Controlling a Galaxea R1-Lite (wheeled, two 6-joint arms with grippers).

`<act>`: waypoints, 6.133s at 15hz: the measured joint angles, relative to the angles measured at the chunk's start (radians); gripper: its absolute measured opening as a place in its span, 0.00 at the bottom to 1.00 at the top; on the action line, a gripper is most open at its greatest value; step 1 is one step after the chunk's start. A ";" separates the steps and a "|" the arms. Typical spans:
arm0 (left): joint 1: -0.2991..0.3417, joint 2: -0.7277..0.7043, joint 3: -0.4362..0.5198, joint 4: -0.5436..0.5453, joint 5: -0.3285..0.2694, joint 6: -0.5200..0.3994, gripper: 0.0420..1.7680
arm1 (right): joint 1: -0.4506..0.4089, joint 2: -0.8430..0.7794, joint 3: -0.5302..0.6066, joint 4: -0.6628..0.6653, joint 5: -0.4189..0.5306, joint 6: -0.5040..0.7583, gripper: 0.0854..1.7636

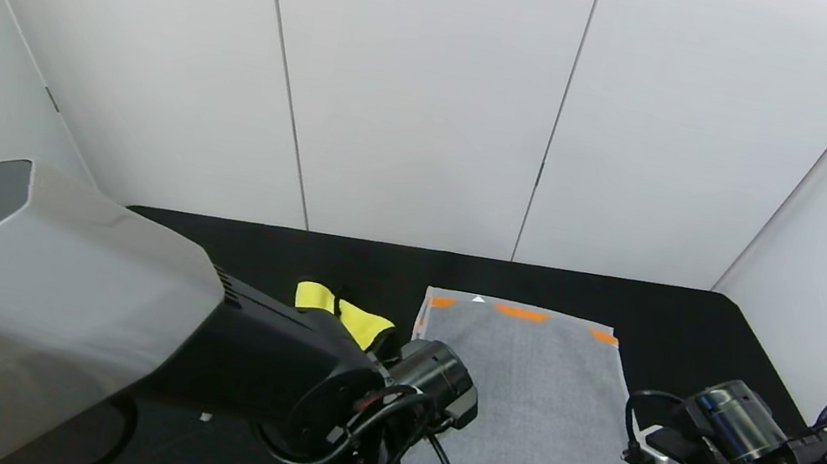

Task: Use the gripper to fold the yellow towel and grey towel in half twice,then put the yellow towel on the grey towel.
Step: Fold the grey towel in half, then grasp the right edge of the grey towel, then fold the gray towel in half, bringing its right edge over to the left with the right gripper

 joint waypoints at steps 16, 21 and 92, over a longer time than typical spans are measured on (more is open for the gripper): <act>-0.042 -0.100 0.104 -0.004 0.037 -0.053 0.04 | 0.037 -0.119 0.036 0.048 -0.003 0.016 0.03; -0.008 -0.117 0.021 -0.001 0.052 -0.053 0.04 | 0.015 -0.140 -0.052 0.039 -0.007 0.089 0.03; 0.244 0.148 -0.497 -0.070 0.033 -0.050 0.95 | -0.145 0.303 -0.528 0.018 0.091 0.446 0.95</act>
